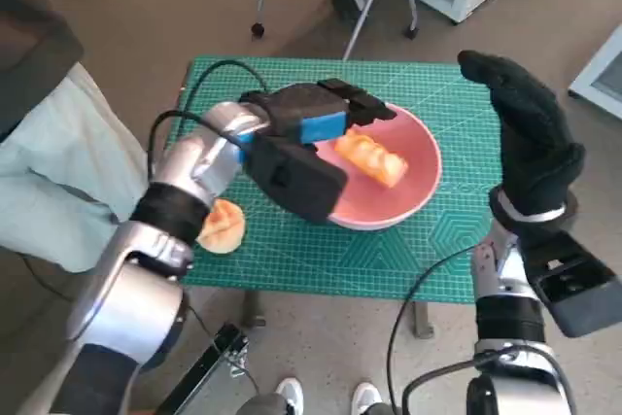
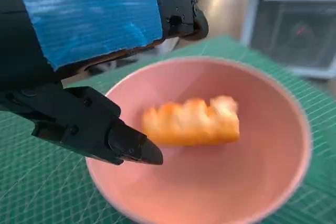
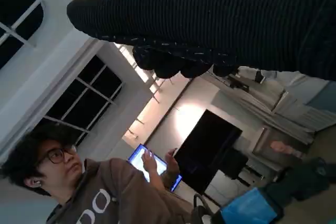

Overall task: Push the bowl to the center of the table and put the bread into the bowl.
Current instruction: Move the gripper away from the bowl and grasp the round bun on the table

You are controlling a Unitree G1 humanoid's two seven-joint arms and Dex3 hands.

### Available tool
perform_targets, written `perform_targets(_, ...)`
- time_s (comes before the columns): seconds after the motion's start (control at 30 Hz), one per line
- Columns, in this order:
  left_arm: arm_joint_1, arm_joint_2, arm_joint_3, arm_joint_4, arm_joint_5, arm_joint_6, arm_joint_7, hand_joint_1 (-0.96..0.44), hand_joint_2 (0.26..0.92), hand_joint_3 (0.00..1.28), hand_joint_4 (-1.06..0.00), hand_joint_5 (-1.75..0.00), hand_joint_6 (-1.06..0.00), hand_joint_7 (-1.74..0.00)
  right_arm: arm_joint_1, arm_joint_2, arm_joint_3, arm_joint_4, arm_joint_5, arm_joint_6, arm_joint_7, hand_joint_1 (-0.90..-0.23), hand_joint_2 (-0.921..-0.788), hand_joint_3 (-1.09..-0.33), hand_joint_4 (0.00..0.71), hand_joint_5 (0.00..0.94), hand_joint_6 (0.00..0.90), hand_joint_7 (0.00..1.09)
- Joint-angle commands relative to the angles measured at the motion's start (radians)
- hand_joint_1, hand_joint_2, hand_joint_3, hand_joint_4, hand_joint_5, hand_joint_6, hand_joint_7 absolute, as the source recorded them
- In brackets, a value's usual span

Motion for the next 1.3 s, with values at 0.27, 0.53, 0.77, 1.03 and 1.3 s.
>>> perform_targets(0.27, 0.193, 0.247, 0.158, -0.394, -0.209, 0.005, -0.187, -0.12, 0.788, 0.00, -0.17, -0.01, -0.26, -0.18, 0.032, 0.004, 0.003, -0.016, 0.007, 0.024, -0.003, -0.584, -0.921, -0.660, 0.362, 0.004, 0.011, 0.86)
perform_targets(0.53, 0.398, 0.397, 0.270, -0.715, -0.315, 0.175, -0.289, -0.07, 0.780, 0.00, -0.25, -0.02, -0.35, -0.11, 0.031, 0.008, 0.005, -0.016, 0.015, 0.025, 0.004, -0.591, -0.921, -0.652, 0.362, 0.004, 0.012, 0.86)
perform_targets(0.77, 0.548, 0.474, 0.318, -0.802, -0.317, 0.274, -0.316, -0.10, 0.778, 0.00, -0.26, -0.01, -0.37, -0.09, 0.024, 0.011, 0.005, 0.000, 0.022, 0.019, 0.015, -0.603, -0.921, -0.647, 0.360, 0.003, 0.012, 0.86)
perform_targets(1.03, 0.647, 0.506, 0.323, -0.824, -0.289, 0.337, -0.314, -0.08, 0.772, 0.00, -0.25, 0.00, -0.37, -0.06, 0.019, 0.014, 0.007, 0.010, 0.023, 0.018, 0.027, -0.601, -0.921, -0.642, 0.353, 0.000, 0.016, 0.84)
perform_targets(1.3, 0.685, 0.493, 0.287, -0.806, -0.243, 0.389, -0.313, -0.08, 0.770, 0.00, -0.24, 0.00, -0.36, -0.03, 0.013, 0.010, 0.007, 0.017, 0.034, 0.023, 0.047, -0.586, -0.921, -0.647, 0.344, 0.000, 0.016, 0.82)
